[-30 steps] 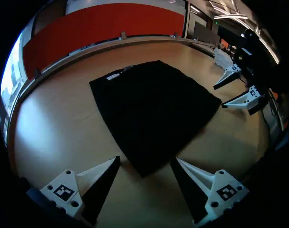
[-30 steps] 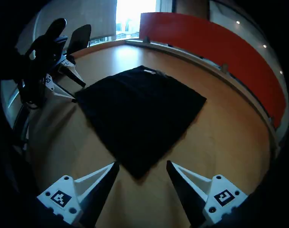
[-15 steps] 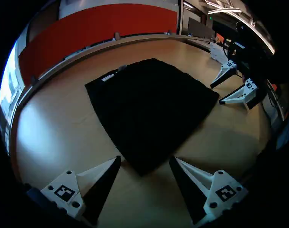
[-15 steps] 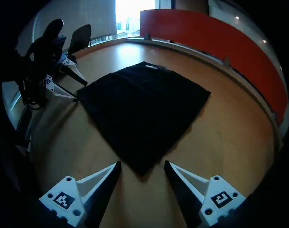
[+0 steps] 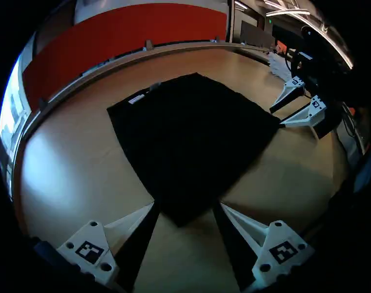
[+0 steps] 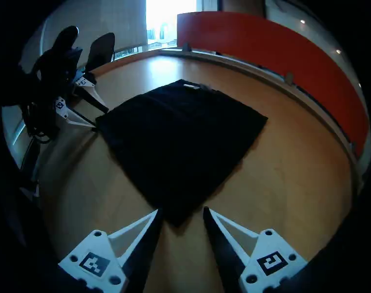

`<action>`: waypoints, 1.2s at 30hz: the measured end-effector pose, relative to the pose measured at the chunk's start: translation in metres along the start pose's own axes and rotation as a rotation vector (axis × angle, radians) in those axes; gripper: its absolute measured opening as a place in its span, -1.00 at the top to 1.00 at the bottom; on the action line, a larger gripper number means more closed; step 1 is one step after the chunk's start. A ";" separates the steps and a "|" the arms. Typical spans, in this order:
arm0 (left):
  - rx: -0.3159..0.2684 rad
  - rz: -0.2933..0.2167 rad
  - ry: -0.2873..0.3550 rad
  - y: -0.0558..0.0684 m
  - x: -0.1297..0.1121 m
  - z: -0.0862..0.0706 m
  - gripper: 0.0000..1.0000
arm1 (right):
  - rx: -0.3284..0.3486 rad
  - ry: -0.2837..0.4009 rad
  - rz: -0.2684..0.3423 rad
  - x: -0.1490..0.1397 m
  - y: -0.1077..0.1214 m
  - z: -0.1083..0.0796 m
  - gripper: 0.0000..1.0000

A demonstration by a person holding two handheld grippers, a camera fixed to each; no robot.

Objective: Fold towel

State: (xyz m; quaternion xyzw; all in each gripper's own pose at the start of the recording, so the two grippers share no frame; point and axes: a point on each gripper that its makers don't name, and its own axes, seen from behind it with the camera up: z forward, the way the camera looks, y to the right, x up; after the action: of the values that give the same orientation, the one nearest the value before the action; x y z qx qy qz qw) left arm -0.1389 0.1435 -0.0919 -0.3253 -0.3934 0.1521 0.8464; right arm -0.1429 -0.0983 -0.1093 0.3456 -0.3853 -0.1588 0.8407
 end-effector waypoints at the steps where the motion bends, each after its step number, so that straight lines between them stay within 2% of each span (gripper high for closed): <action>1: 0.000 0.000 -0.001 0.000 0.000 0.000 -0.53 | 0.001 0.000 -0.001 0.000 0.000 0.000 -0.15; 6: -0.002 0.002 -0.006 0.004 0.000 0.001 -0.35 | 0.005 0.003 -0.003 0.000 -0.002 0.001 0.19; 10: -0.006 0.010 -0.009 0.008 0.001 0.001 -0.05 | 0.001 0.003 0.008 -0.001 -0.001 0.001 0.46; 12: -0.007 0.013 -0.010 0.010 0.002 0.002 0.06 | 0.000 0.003 0.015 -0.001 0.000 0.001 0.51; 14: -0.006 0.012 -0.010 0.010 0.003 0.002 0.41 | 0.000 0.003 0.020 -0.002 0.000 0.001 0.57; 16: -0.003 0.007 -0.010 0.010 0.004 0.003 0.56 | 0.003 0.003 0.021 -0.002 0.000 0.000 0.61; 22: -0.002 -0.005 -0.013 0.010 0.006 0.004 0.70 | 0.010 0.012 0.031 0.000 -0.004 -0.002 0.67; 29: -0.008 -0.019 -0.006 0.011 0.013 0.004 0.71 | 0.002 0.032 0.050 0.004 -0.001 -0.009 0.67; 36: 0.007 -0.036 0.003 0.011 0.023 -0.006 0.71 | -0.005 0.054 0.051 0.013 0.002 -0.022 0.67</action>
State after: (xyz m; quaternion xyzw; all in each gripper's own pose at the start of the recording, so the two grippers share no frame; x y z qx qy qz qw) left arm -0.1199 0.1610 -0.0889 -0.3153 -0.3973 0.1380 0.8507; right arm -0.1183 -0.0938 -0.1112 0.3379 -0.3708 -0.1291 0.8554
